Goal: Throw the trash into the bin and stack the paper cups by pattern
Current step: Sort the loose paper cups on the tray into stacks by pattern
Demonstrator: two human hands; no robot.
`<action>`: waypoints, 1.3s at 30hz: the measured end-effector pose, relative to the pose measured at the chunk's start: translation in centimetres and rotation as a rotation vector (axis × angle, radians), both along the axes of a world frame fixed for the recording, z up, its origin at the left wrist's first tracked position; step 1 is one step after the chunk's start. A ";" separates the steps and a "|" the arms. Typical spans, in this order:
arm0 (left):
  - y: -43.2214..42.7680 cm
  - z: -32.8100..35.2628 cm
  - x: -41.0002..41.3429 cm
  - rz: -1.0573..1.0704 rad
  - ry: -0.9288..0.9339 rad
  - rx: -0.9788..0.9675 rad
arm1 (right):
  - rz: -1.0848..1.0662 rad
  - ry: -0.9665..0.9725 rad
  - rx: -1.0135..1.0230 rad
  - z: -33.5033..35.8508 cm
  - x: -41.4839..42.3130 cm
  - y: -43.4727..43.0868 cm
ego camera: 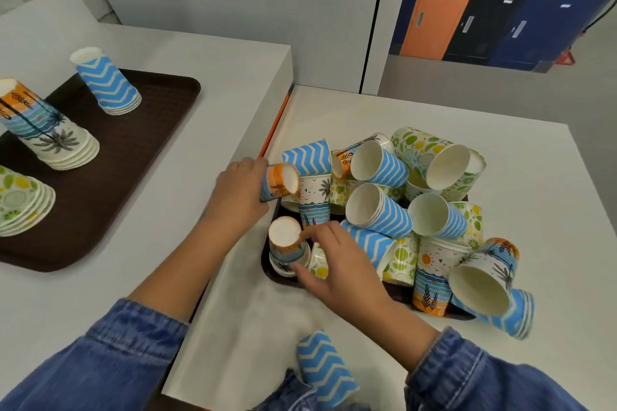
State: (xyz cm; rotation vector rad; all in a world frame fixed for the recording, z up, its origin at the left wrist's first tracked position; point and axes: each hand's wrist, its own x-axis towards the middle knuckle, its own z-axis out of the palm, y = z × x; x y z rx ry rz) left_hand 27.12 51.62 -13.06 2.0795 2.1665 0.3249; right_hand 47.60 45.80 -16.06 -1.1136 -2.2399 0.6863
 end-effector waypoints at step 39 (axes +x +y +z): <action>-8.0 -6.4 4.7 0.354 -0.868 -0.089 | -0.948 -0.166 -0.824 -2.6 23.4 9.0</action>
